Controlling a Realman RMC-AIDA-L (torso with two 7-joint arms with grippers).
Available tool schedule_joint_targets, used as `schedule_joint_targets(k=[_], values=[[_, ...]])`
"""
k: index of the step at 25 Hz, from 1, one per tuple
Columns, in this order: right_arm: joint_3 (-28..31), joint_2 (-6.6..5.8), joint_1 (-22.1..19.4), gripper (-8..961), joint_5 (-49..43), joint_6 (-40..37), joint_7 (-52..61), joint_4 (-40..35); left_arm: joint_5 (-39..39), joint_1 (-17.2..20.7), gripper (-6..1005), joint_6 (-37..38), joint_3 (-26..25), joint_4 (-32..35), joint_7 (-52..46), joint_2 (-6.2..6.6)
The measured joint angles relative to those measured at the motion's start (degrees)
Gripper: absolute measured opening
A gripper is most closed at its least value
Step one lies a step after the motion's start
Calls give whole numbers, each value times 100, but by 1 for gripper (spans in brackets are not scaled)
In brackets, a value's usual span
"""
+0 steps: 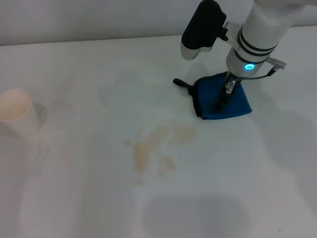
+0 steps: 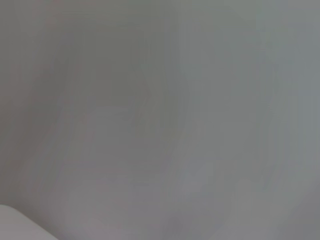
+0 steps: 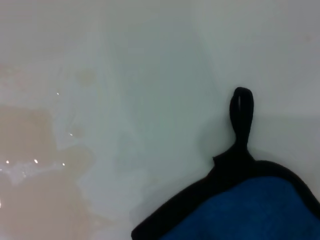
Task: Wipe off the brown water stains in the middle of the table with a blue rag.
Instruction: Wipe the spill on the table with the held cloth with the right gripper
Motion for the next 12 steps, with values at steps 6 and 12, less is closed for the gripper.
schedule_joint_targets(k=[6, 12], values=[[-7, 12, -7, 542, 11, -31, 0, 6, -8, 8, 892, -2, 0, -10, 0, 2], [-72, 27, -11, 346, 11, -72, 0, -8, -26, -9, 892, 4, 0, -18, 0, 10]])
